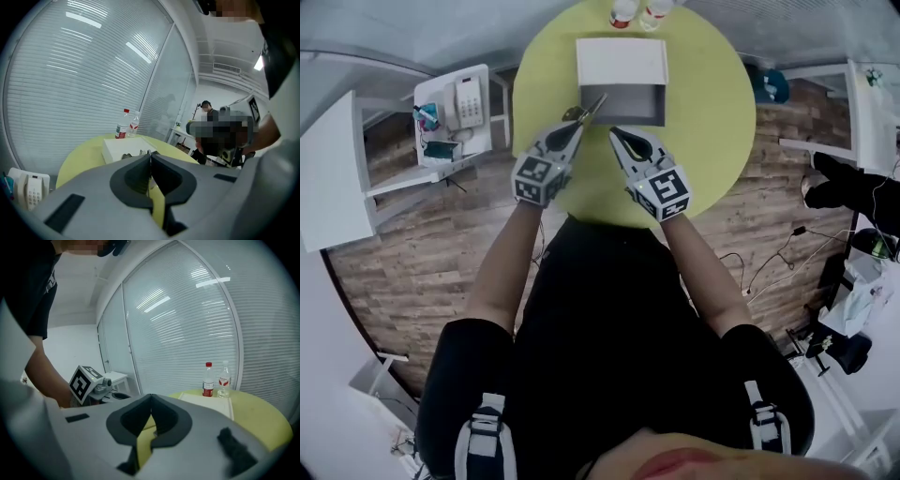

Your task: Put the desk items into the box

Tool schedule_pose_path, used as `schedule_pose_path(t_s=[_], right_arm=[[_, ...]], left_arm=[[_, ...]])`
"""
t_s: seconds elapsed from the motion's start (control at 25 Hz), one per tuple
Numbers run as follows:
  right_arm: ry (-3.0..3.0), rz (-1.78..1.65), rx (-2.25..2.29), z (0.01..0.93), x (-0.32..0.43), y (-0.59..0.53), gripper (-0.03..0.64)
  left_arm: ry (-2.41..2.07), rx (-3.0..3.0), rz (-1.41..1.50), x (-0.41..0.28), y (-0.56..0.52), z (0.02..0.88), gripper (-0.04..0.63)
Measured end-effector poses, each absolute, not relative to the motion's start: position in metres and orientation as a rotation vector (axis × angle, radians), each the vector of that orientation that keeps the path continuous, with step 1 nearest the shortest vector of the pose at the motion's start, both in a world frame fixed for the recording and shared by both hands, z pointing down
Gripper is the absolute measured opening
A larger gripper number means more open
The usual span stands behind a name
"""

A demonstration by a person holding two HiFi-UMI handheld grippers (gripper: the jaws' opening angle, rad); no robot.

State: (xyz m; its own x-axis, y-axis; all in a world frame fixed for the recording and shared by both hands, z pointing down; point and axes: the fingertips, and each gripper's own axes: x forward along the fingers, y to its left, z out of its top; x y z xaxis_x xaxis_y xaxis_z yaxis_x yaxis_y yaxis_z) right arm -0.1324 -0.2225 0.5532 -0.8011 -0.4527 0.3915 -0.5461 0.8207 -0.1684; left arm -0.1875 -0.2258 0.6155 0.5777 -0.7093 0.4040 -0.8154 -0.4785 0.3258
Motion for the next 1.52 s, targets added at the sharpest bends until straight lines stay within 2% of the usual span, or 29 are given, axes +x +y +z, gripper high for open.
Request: schedule_pose_path(t_s=[0.56,1.52], right_arm=[[-2.661,0.444,0.91,0.562,-0.055,-0.264,0.017],[-2.619,0.555,1.023,0.596,-0.003,-0.304,0.017]], left_arm=[[-1.063,2.439,0.448,-0.099,-0.277,0.628,0.017],[-0.911,2.434,0.597,-0.041,-0.326,0.681,0.017]])
